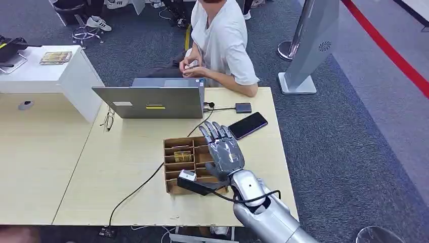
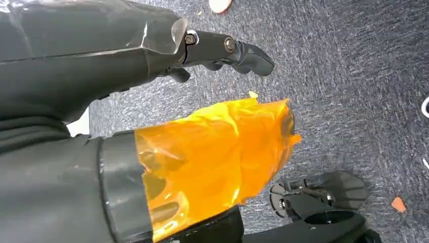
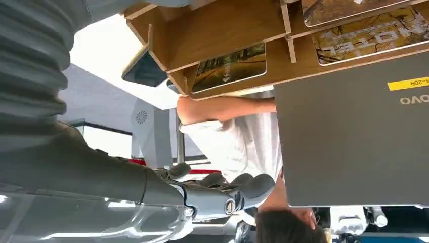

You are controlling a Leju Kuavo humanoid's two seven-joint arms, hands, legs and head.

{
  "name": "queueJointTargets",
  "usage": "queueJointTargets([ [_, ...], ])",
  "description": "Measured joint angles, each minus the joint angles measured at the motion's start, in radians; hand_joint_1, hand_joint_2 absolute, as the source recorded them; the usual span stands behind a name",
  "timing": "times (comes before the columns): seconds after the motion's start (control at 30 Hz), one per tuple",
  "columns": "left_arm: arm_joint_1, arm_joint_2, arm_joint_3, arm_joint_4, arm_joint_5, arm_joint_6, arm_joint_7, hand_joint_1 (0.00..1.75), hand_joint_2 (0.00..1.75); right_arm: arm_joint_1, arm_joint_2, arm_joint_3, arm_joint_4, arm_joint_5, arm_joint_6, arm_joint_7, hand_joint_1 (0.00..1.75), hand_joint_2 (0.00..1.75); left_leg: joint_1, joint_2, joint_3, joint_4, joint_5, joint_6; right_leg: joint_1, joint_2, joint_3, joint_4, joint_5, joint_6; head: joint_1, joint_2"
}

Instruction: Pass the card to the sensor for recognition and then transmit it.

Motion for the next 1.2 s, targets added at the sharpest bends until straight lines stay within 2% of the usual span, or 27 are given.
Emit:
queueJointTargets([
  [0.03, 0.000, 0.000, -0.001, 0.000, -0.002, 0.000, 0.000, 0.00, 0.00, -0.002, 0.000, 0.000, 0.000, 0.000, 0.002, 0.000, 0.05, 1.75, 0.000, 0.000, 0.000, 0.000, 0.000, 0.000, 0.000, 0.000, 0.000, 0.000, 0.000, 0.000, 0.000, 0.000],
  [0.07, -0.001, 0.000, -0.003, 0.000, -0.004, -0.002, 0.002, 0.00, 0.00, -0.006, 0.000, 0.000, 0.002, 0.000, 0.003, 0.000, 0.21, 1.75, 0.000, 0.000, 0.000, 0.000, 0.000, 0.000, 0.000, 0.000, 0.000, 0.000, 0.000, 0.000, 0.000, 0.000],
  [0.13, -0.002, 0.000, -0.005, 0.000, -0.008, -0.003, 0.005, 0.00, 0.00, -0.012, 0.001, 0.000, 0.006, 0.000, 0.008, 0.000, 0.16, 1.75, 0.000, 0.000, 0.000, 0.000, 0.000, 0.000, 0.000, 0.000, 0.000, 0.000, 0.000, 0.000, 0.000, 0.000],
  [0.33, -0.010, 0.000, -0.020, 0.000, -0.021, -0.012, 0.009, 0.00, 0.00, -0.034, 0.003, 0.000, 0.025, 0.000, 0.019, 0.000, 0.28, 1.75, 0.000, 0.000, 0.000, 0.000, 0.000, 0.000, 0.000, 0.000, 0.000, 0.000, 0.000, 0.000, 0.000, 0.000],
  [0.43, -0.012, 0.000, -0.027, 0.000, -0.027, -0.015, 0.011, 0.00, 0.00, -0.047, 0.003, 0.000, 0.039, 0.000, 0.026, 0.000, 0.24, 1.75, 0.000, 0.000, 0.000, 0.000, 0.000, 0.000, 0.000, 0.000, 0.000, 0.000, 0.000, 0.000, 0.000, 0.000],
  [0.6, -0.015, -0.001, -0.034, 0.000, -0.033, -0.019, 0.013, 0.00, 0.00, -0.063, 0.009, 0.000, 0.055, 0.000, 0.034, 0.003, 0.30, 1.75, 0.000, 0.000, 0.000, 0.000, 0.000, 0.000, 0.000, 0.000, 0.000, 0.000, 0.000, 0.000, 0.000, 0.000],
  [0.63, -0.015, -0.001, -0.038, 0.000, -0.036, -0.019, 0.015, 0.00, 0.00, -0.066, 0.009, 0.000, 0.058, 0.000, 0.035, 0.003, 0.51, 1.75, 0.000, 0.000, 0.000, 0.000, 0.000, 0.000, 0.000, 0.000, 0.000, 0.000, 0.000, 0.000, 0.000, 0.000],
  [0.67, -0.016, -0.001, -0.041, 0.000, -0.039, -0.020, 0.016, 0.00, 0.00, -0.068, 0.009, 0.000, 0.061, 0.000, 0.035, 0.003, 0.87, 1.75, 0.000, 0.000, 0.000, 0.000, 0.000, 0.000, 0.000, 0.000, 0.000, 0.000, 0.000, 0.000, 0.000, 0.000],
  [0.7, -0.016, -0.001, -0.044, 0.000, -0.041, -0.021, 0.018, 0.00, 0.00, -0.069, 0.009, 0.000, 0.063, 0.000, 0.036, 0.003, 0.87, 1.75, 0.000, 0.000, 0.000, 0.000, 0.000, 0.000, 0.000, 0.000, 0.000, 0.000, 0.000, 0.000, 0.000, 0.000],
  [0.73, -0.016, -0.001, -0.046, 0.000, -0.042, -0.021, 0.019, 0.00, 0.00, -0.070, 0.009, 0.000, 0.065, 0.000, 0.037, 0.004, 0.75, 1.75, 0.000, 0.000, 0.000, 0.000, 0.000, 0.000, 0.000, 0.000, 0.000, 0.000, 0.000, 0.000, 0.000, 0.000],
  [0.77, -0.016, -0.001, -0.047, 0.000, -0.043, -0.021, 0.020, 0.00, 0.00, -0.071, 0.010, 0.000, 0.067, 0.000, 0.038, 0.005, 0.52, 1.75, 0.000, 0.000, 0.000, 0.000, 0.000, 0.000, 0.000, 0.000, 0.000, 0.000, 0.000, 0.000, 0.000, 0.000],
  [0.8, -0.016, -0.001, -0.048, 0.000, -0.045, -0.021, 0.021, 0.00, 0.00, -0.071, 0.010, 0.000, 0.069, 0.000, 0.039, 0.008, 0.38, 1.75, 0.000, 0.000, 0.000, 0.000, 0.000, 0.000, 0.000, 0.000, 0.000, 0.000, 0.000, 0.000, 0.000, 0.000],
  [0.9, -0.016, -0.001, -0.054, 0.000, -0.048, -0.023, 0.021, 0.00, 0.00, -0.071, 0.010, 0.000, 0.076, -0.001, 0.039, 0.013, 0.35, 1.75, 0.000, 0.000, 0.000, 0.000, 0.000, 0.000, 0.000, 0.000, 0.000, 0.000, 0.000, 0.000, 0.000, 0.000],
  [1.13, -0.017, -0.001, -0.066, 0.000, -0.052, -0.024, 0.022, 0.00, 0.00, -0.071, 0.010, 0.000, 0.090, -0.001, 0.037, 0.020, 0.42, 1.75, 0.000, 0.000, 0.000, 0.000, 0.000, 0.000, 0.000, 0.000, 0.000, 0.000, 0.000, 0.000, 0.000, 0.000],
  [1.2, -0.017, -0.001, -0.070, 0.000, -0.054, -0.024, 0.022, 0.00, 0.00, -0.072, 0.010, -0.001, 0.093, -0.001, 0.037, 0.021, 0.56, 1.75, 0.000, 0.000, 0.000, 0.000, 0.000, 0.000, 0.000, 0.000, 0.000, 0.000, 0.000, 0.000, 0.000, 0.000],
])
